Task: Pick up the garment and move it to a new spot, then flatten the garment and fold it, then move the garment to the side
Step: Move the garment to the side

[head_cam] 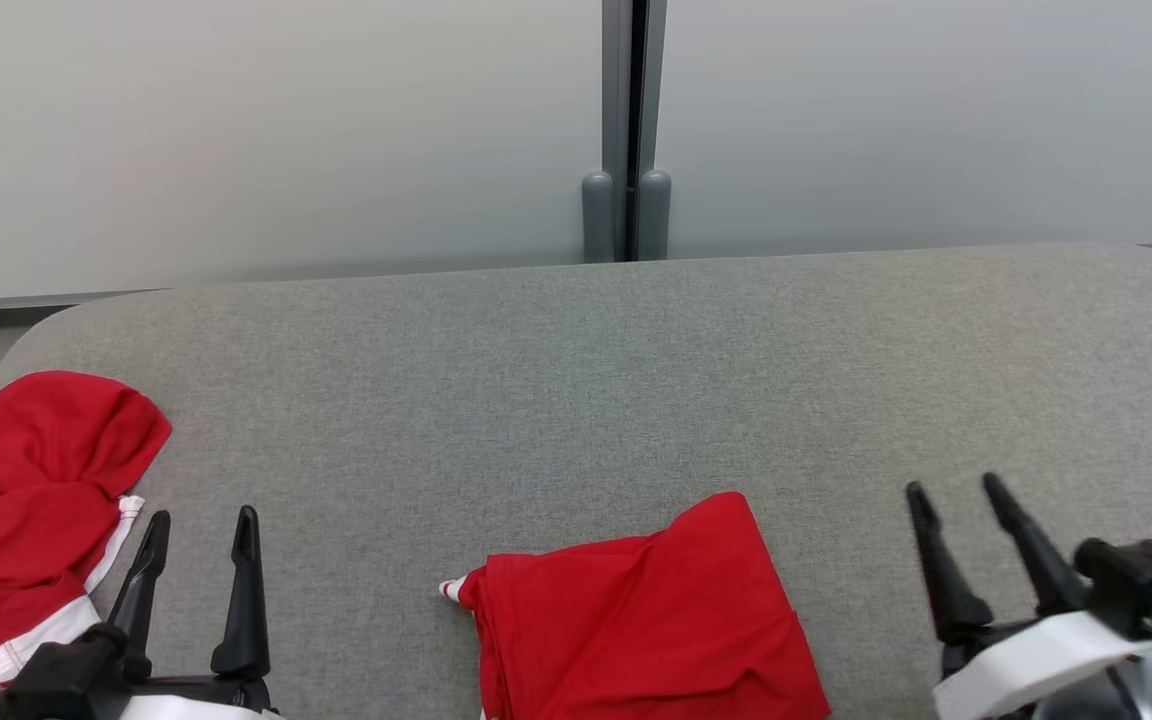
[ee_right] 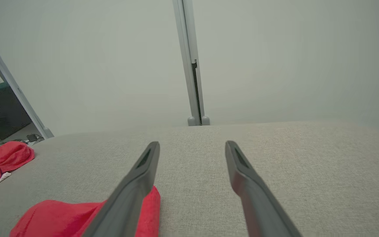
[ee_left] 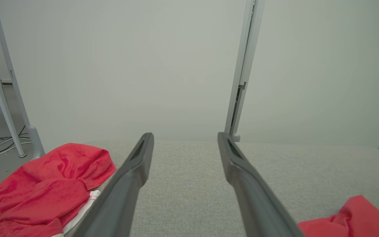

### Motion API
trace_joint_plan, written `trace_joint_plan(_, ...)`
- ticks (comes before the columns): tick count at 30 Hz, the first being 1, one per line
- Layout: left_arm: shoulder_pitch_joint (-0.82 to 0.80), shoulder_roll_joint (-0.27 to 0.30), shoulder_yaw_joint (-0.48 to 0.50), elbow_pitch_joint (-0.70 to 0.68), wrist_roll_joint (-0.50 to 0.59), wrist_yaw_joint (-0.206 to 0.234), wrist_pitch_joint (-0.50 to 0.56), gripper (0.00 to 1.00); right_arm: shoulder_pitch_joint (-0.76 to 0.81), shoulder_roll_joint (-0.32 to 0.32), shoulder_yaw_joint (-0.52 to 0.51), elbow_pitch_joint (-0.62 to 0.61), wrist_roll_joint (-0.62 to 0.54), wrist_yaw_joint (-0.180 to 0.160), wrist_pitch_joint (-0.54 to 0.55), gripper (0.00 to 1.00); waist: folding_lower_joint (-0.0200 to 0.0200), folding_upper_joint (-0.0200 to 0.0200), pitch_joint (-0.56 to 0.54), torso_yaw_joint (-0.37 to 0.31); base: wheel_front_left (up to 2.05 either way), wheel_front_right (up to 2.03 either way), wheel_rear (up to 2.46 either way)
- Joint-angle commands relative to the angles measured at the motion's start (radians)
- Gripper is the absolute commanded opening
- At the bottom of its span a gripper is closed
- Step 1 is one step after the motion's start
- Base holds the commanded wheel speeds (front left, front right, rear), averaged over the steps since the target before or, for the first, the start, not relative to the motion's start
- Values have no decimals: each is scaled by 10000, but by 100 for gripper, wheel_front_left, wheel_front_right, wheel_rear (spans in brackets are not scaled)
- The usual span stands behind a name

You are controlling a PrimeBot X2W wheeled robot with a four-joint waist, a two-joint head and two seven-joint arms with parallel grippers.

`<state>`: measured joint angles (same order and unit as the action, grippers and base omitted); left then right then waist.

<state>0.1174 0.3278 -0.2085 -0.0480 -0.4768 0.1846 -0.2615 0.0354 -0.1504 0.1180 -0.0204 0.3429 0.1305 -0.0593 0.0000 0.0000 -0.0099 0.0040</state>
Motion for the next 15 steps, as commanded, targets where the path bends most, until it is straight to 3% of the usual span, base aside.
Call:
trace_joint_plan(1, -104, -8, -11, -29, 14, -30, -22, 100, -177, -9, 191, 250, 106, 9, 391, 100, 0, 0, 19, 54, 0, 0, 0)
trace_joint_plan(7, -249, -69, -131, -39, -121, -142, 39, 100, -946, -155, 1207, 1596, 631, 7, 2482, 100, 0, 0, 50, 497, 0, 0, 0)
trace_joint_plan(15, -471, -138, -320, -65, -140, -229, 107, 100, -1823, 13, 1200, 3297, 1334, 7, 4657, 100, 0, 0, 322, 1444, 0, 0, 0)
